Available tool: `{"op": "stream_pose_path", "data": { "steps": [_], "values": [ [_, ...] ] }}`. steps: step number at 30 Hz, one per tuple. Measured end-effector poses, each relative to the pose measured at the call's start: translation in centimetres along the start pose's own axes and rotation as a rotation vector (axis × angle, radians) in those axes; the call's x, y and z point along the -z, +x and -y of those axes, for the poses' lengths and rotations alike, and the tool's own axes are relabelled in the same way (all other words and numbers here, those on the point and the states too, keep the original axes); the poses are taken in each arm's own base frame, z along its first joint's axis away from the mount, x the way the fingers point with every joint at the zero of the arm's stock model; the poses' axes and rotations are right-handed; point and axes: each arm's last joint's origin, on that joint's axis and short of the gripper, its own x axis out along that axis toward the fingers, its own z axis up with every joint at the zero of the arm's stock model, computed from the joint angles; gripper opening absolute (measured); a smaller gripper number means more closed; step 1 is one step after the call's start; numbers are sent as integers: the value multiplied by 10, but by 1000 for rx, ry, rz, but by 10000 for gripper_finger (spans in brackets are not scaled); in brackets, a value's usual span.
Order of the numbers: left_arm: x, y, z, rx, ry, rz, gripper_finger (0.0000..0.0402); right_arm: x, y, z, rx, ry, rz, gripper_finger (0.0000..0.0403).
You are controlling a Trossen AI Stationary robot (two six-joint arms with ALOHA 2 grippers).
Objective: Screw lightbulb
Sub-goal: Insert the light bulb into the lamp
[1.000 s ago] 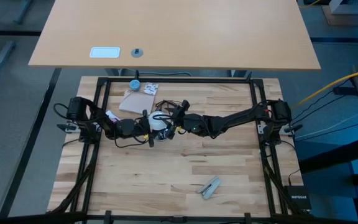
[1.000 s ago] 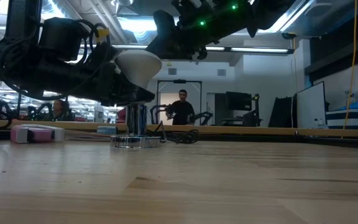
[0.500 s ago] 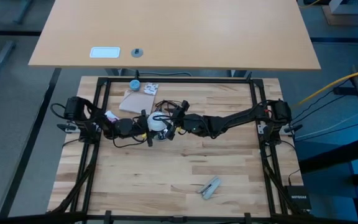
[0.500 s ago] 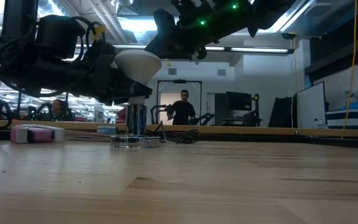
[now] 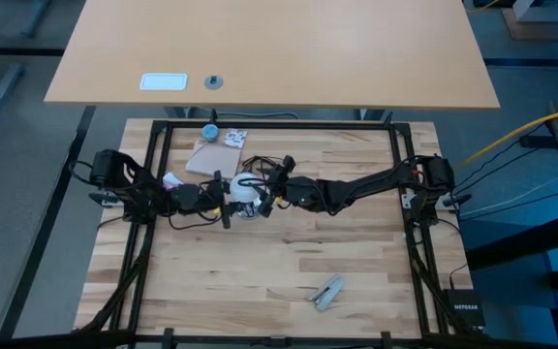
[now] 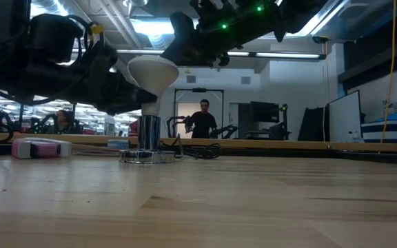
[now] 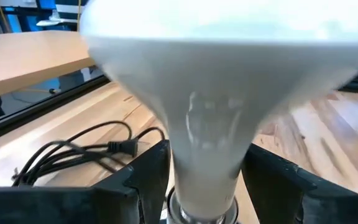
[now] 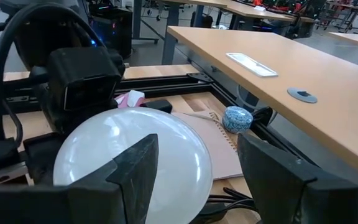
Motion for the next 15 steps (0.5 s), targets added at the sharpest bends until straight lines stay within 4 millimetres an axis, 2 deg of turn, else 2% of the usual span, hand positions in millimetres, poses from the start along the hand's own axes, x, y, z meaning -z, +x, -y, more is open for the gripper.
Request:
{"op": "stream_pose_path", "data": {
  "steps": [10, 15],
  "values": [
    [-2, 3, 1, 17, -13, 8, 182, 0, 0, 0, 0, -2, -1, 225],
    [-2, 3, 1, 17, -25, 6, 152, 0, 0, 0, 2, -19, -1, 225]
  ]
}}
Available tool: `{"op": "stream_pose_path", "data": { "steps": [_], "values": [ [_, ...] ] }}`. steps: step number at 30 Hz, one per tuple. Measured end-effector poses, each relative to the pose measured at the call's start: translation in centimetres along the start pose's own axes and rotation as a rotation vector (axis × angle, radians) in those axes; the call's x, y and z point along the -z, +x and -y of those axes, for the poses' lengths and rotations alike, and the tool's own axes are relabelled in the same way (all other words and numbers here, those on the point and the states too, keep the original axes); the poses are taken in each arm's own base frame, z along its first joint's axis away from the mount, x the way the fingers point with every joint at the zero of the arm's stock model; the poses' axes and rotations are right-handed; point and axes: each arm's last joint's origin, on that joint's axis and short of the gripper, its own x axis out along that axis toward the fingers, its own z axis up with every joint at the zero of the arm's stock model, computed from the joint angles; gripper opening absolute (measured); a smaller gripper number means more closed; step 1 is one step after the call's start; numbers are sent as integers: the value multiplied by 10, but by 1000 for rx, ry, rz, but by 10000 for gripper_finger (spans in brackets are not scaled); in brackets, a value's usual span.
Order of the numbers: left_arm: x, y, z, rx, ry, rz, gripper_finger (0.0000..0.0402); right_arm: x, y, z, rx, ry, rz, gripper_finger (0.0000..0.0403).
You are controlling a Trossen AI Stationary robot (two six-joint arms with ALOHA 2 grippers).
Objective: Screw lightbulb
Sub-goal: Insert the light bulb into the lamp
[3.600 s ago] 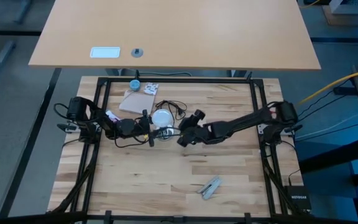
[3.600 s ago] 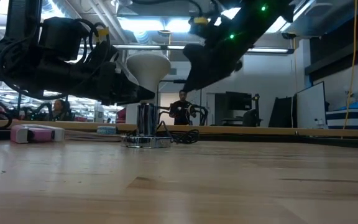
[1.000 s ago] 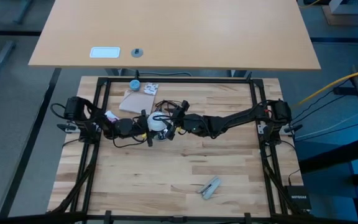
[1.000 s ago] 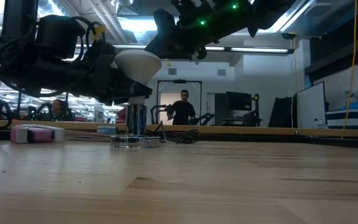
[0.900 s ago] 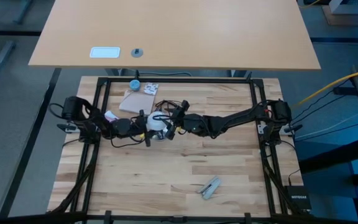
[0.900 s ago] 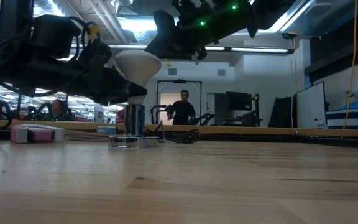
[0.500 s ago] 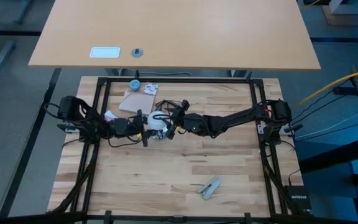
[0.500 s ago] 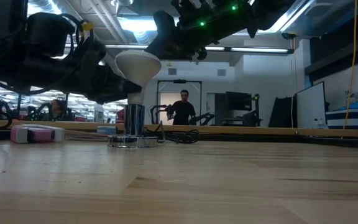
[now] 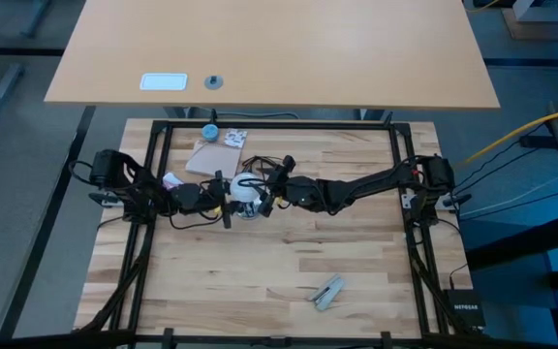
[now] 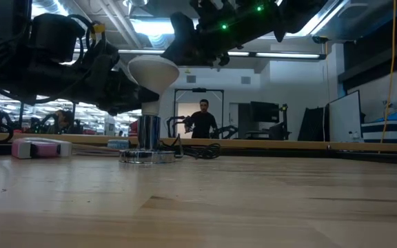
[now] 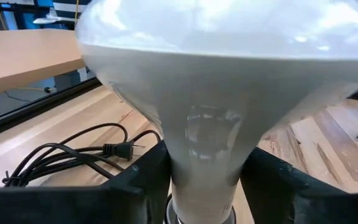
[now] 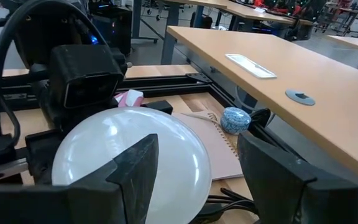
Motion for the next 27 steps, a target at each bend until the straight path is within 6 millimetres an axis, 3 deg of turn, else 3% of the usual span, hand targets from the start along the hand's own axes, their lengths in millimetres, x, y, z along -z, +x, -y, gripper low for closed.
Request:
{"op": "stream_pose_path", "data": {
  "steps": [27],
  "values": [
    [0, 0, 0, 7, -7, 0, 149, -13, -9, 10, 155, -143, 10, 225]
  ]
}}
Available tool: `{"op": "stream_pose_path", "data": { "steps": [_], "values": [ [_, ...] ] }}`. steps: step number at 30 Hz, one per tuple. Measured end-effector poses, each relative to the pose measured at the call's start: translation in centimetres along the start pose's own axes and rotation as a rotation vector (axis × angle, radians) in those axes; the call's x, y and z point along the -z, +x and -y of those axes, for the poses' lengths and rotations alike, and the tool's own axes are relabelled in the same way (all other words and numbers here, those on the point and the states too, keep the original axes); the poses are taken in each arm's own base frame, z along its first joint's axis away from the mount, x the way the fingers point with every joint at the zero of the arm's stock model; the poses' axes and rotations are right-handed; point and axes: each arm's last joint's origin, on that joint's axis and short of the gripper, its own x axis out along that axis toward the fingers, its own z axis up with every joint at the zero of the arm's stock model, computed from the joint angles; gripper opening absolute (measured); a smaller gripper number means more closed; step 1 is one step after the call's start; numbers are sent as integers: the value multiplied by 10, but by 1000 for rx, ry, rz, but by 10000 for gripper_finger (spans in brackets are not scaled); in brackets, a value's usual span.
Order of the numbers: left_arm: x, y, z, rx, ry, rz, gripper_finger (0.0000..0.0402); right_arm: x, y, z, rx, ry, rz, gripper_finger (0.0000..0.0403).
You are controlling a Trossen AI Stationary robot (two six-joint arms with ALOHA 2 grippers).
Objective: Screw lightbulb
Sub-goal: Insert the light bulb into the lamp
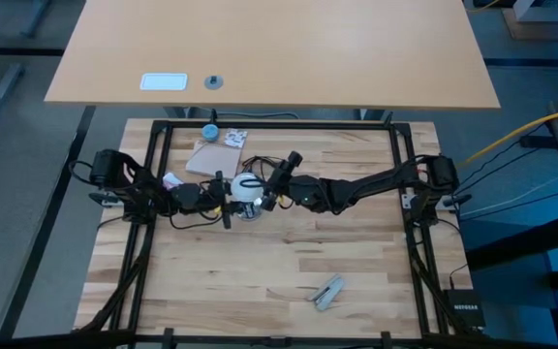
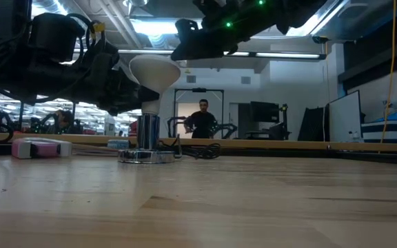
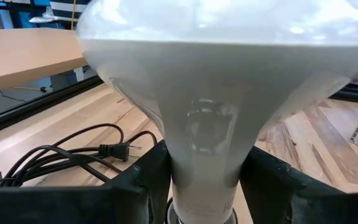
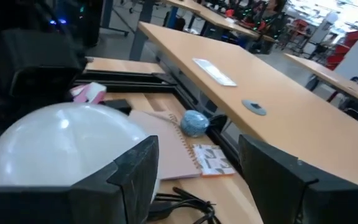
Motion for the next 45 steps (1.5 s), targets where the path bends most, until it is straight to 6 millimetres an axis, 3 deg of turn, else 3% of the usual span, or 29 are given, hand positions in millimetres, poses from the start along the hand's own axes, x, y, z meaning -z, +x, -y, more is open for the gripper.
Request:
{"op": "stream_pose_path", "data": {
  "steps": [11, 19, 26, 38, 45],
  "values": [
    [1, 0, 0, -3, 3, -10, 149, -1, -6, -3, 6, -8, -18, 225],
    [1, 0, 0, -5, 8, -15, 154, 5, -38, -22, 22, -6, -169, 225],
    [1, 0, 0, -6, 8, -15, 155, 10, -50, -37, -234, 101, -251, 225],
    [1, 0, 0, -6, 8, -14, 156, 65, -24, -90, -359, 119, -265, 225],
    [1, 0, 0, -6, 7, -14, 156, 89, -10, -96, -359, 236, -324, 225]
  ]
}}
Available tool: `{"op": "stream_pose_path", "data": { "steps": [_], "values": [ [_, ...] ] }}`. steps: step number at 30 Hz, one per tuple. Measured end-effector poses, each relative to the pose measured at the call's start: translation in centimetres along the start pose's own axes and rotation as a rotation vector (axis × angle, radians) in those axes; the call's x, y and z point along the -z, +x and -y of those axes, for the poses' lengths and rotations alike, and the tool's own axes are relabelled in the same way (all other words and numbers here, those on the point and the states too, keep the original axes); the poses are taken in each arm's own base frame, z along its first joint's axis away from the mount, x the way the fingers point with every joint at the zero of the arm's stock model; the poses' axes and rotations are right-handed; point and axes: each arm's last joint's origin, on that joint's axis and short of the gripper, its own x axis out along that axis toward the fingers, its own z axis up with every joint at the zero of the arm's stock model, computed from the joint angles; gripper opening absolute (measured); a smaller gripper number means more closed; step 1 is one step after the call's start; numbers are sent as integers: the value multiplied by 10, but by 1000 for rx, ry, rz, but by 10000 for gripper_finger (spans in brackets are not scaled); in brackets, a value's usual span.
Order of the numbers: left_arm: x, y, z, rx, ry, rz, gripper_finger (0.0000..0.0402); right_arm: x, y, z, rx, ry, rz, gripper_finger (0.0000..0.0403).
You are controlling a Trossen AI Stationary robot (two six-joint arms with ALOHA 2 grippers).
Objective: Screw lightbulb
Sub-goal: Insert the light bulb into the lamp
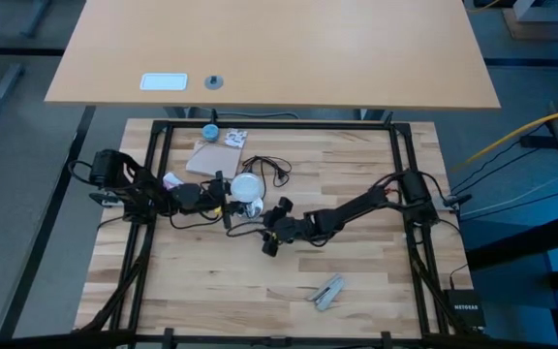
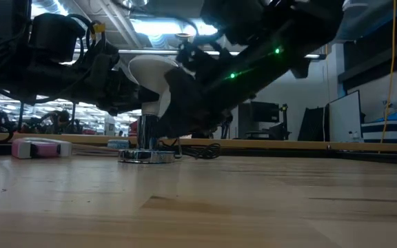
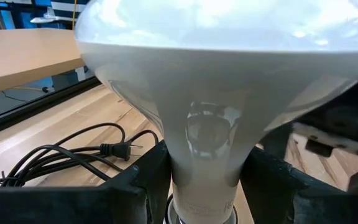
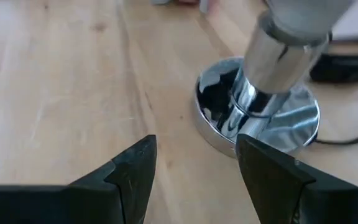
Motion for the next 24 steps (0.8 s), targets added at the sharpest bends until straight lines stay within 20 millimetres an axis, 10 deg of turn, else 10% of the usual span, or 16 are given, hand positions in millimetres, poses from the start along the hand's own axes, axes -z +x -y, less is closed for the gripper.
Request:
{"op": "stream_pose_path", "data": {
  "steps": [24],
  "values": [
    [-1, 0, 0, 1, -3, 11, 157, 3, 14, 33, 175, 208, -31, 225]
  ]
}}
